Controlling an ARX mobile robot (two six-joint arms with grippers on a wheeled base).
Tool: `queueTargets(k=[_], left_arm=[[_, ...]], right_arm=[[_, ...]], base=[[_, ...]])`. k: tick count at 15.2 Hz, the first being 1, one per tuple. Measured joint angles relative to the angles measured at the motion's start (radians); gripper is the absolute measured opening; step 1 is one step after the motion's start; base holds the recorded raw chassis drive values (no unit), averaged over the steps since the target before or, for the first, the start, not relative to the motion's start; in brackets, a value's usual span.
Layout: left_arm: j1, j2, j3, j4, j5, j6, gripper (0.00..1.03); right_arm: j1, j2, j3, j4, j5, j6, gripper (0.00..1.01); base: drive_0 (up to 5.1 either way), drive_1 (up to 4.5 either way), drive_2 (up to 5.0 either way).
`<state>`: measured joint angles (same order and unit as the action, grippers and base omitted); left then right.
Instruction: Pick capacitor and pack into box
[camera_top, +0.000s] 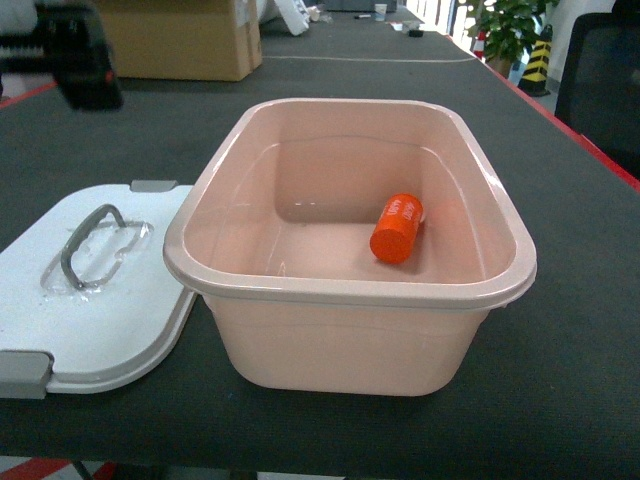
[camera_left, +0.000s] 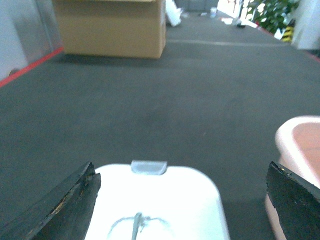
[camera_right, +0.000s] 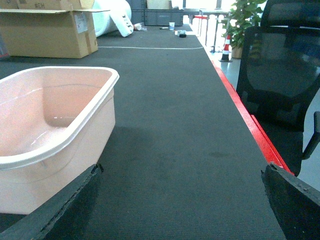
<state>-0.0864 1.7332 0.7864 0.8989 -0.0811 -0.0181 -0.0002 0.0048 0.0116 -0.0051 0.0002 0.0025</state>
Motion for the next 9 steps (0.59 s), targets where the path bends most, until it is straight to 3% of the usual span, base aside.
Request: queueTargets(k=[3,9], left_arm=[[0.056,0.138,0.002,0.019,-0.003,-0.001,0.98],[0.090,0.414,0.137,-0.056,0.014,0.011,0.98]], right_arm=[[0.000,0.000,0.000,0.000,0.000,0.000,0.98],[0.000,0.000,0.000,0.000,0.000,0.000,0.98]], base=[[0.0,0.00,0.0],[0.0,0.00,0.0]])
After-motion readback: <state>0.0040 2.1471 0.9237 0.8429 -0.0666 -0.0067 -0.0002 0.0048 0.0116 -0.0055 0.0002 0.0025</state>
